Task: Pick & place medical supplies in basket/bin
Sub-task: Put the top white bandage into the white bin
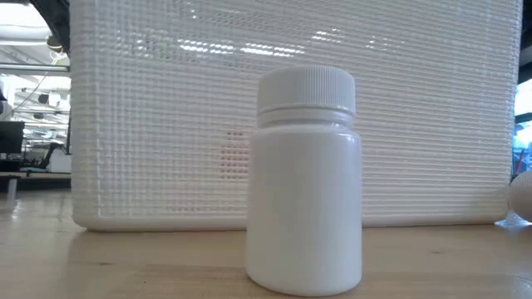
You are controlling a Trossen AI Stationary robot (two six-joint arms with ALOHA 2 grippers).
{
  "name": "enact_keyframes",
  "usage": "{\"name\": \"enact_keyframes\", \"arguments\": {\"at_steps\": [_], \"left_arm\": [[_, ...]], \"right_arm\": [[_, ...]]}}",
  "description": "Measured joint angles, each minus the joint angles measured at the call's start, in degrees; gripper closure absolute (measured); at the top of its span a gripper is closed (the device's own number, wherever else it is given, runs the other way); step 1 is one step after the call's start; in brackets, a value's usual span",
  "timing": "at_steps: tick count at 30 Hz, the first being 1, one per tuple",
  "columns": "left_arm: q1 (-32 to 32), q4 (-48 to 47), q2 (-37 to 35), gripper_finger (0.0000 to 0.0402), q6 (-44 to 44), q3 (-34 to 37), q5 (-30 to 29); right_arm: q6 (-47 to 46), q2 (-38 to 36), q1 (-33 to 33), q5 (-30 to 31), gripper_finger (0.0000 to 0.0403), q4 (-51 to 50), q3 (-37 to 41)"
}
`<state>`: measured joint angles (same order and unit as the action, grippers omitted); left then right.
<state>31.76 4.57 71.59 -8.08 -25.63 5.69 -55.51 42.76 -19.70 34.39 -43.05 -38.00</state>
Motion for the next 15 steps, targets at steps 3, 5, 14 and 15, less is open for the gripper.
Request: {"name": "enact_keyframes", "arguments": {"at_steps": [3, 5, 14, 15], "left_arm": [[-1.64, -0.04, 0.0, 0.0246, 0.19, 0.0, -0.04], [-2.56, -0.66, -0.01, 0.0237, 1.77, 0.0, -0.46], [-6.59, -5.15, -0.02, 0.0199, 11.39, -0.01, -2.16], [-6.76, -5.28, -0.02, 0.0197, 11.75, -0.02, -3.41]], "right_arm": [[0.0, 0.0, 0.0, 0.0, 0.0136, 0.0, 0.0], [0.0, 0.01, -0.01, 0.0, 0.0136, 0.0, 0.0], [-0.02, 0.01, 0.0, 0.0, 0.0136, 0.0, 0.0], [-0.02, 0.0, -0.02, 0.0, 0.0136, 0.0, 0.0]]}}
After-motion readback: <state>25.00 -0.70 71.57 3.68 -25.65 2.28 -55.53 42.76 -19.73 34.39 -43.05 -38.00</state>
